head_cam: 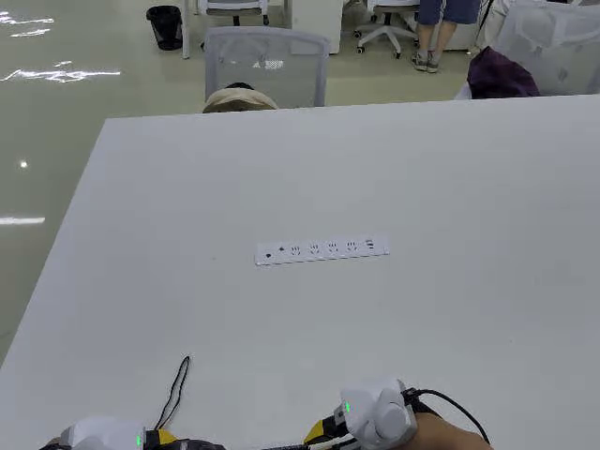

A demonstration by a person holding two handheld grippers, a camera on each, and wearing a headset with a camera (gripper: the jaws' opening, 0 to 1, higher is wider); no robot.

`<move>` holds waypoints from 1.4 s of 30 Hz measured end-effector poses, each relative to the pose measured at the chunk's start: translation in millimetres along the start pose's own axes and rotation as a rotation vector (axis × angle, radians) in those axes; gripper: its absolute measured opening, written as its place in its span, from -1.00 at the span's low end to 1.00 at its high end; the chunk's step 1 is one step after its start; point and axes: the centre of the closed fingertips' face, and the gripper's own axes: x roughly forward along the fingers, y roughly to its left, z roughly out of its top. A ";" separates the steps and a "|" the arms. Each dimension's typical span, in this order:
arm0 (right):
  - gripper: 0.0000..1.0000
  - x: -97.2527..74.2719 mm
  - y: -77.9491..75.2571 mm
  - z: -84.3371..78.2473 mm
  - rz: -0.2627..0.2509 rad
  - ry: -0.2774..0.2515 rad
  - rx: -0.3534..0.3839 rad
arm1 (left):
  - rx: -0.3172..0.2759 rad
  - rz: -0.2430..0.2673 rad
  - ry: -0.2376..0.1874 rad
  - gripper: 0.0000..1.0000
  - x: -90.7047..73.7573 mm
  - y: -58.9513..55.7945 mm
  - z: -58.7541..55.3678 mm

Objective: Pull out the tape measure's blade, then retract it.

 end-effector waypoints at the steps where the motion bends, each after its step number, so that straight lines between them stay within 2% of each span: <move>1: -0.82 -0.4 0.0 -0.3 0.000 0.000 0.001 | 0.000 0.000 0.000 -0.44 0.0 0.0 -0.2; 42: -0.82 -21.2 1.5 -25.3 0.011 0.024 0.022 | -0.003 -0.008 0.005 -0.43 2.4 0.2 0.4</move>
